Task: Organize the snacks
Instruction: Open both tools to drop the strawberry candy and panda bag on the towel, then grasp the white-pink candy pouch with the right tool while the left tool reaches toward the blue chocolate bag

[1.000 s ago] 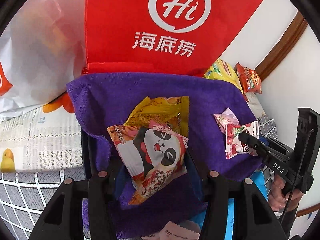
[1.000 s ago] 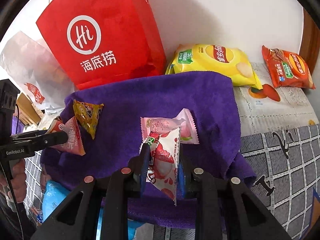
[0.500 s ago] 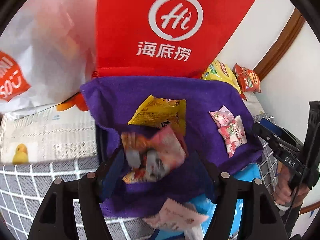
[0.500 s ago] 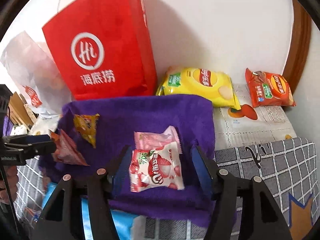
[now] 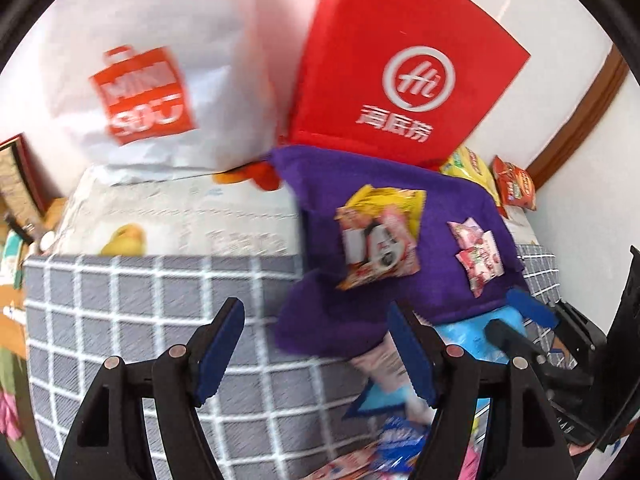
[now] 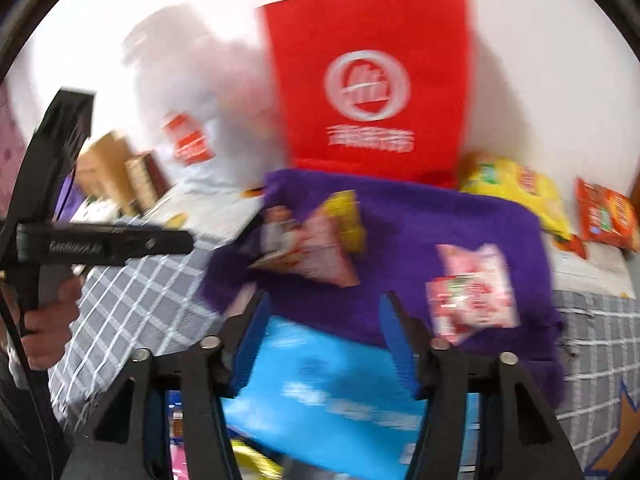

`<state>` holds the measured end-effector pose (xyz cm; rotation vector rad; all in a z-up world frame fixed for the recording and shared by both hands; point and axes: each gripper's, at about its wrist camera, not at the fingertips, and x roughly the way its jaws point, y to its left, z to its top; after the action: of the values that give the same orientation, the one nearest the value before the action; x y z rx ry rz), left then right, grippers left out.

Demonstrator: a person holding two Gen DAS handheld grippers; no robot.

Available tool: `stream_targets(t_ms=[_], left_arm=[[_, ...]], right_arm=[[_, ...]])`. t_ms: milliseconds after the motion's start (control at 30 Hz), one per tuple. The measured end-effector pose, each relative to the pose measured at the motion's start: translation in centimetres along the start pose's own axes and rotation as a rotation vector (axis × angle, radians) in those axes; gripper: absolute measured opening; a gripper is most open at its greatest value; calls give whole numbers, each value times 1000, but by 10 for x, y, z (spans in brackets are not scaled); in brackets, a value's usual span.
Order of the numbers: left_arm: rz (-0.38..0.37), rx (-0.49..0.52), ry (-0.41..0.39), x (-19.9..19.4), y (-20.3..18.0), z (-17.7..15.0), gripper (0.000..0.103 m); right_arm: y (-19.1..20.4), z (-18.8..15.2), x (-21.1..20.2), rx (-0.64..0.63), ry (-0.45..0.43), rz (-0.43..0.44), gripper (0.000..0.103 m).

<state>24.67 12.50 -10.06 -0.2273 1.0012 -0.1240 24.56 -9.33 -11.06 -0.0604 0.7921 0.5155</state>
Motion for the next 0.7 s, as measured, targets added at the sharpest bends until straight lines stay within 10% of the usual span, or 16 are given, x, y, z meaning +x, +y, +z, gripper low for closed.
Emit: stream_targets(t_ms=[700], left_arm=[[-14,-89,-21,-32,52,-52,72]], right_arm=[[60,-8,25,-106,48,6,1]])
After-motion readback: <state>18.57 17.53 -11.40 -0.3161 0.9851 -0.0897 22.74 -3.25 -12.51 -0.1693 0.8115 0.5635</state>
